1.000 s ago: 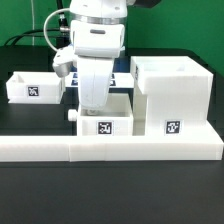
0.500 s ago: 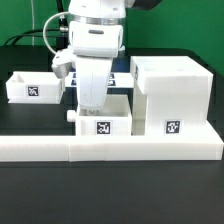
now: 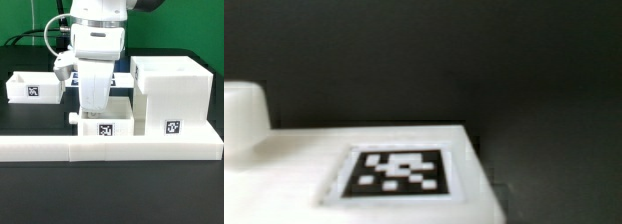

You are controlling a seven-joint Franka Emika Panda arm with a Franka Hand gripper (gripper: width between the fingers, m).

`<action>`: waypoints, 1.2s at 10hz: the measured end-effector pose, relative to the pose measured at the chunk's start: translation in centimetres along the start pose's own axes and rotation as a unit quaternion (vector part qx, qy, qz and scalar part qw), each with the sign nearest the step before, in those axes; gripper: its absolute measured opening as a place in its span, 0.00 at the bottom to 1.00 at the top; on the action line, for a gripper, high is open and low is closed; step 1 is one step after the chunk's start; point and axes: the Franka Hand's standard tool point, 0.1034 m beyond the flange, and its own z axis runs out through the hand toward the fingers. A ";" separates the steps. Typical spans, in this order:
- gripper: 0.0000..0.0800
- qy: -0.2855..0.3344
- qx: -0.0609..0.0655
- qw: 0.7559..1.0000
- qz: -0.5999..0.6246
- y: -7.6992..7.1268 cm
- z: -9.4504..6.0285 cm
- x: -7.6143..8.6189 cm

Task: Assemble drawer

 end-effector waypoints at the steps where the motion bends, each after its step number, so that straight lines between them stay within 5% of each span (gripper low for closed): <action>1: 0.05 0.000 0.002 1.000 0.000 0.0 0.1 0.0; 6: 0.05 0.001 0.003 1.000 0.000 0.0 0.3 0.4; 8: 0.05 0.005 -0.010 1.000 0.004 0.4 0.2 1.3; 12: 0.05 0.005 -0.010 1.000 0.009 0.3 0.3 1.7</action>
Offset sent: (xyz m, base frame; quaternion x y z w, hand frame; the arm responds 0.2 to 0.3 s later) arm 0.0000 0.0000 0.0000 0.0000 0.0000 0.0000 1.0000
